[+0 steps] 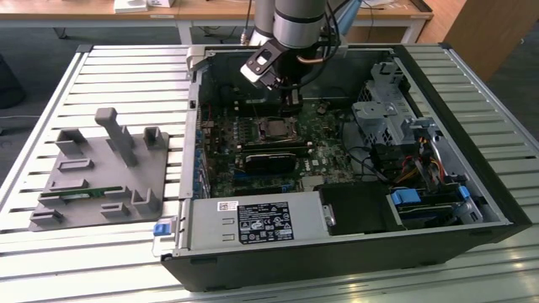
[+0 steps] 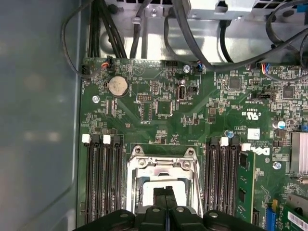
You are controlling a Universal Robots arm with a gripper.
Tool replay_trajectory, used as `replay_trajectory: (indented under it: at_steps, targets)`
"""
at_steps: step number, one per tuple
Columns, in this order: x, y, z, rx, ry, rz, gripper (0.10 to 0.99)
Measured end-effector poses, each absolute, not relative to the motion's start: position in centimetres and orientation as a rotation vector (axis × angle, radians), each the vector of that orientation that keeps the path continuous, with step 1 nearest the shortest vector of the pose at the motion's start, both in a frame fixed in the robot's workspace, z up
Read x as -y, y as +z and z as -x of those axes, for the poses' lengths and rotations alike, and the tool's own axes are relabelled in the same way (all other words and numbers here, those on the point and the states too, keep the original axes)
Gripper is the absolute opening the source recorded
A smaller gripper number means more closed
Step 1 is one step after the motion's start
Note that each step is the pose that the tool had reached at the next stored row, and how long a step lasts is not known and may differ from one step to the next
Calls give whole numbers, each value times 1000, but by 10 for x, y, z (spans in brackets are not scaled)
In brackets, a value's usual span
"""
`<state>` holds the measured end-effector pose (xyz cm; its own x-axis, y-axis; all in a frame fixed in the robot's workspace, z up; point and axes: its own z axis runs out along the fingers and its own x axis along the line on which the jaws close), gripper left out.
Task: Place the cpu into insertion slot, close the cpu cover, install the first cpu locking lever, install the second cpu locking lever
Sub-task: 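Close the cpu cover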
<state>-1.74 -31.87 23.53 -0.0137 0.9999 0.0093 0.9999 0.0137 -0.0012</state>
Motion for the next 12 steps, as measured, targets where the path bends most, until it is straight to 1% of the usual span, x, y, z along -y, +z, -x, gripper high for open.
replay_trajectory:
  at_steps: [12]
  targets:
    - [320,223,34,2231,-9,2201,106]
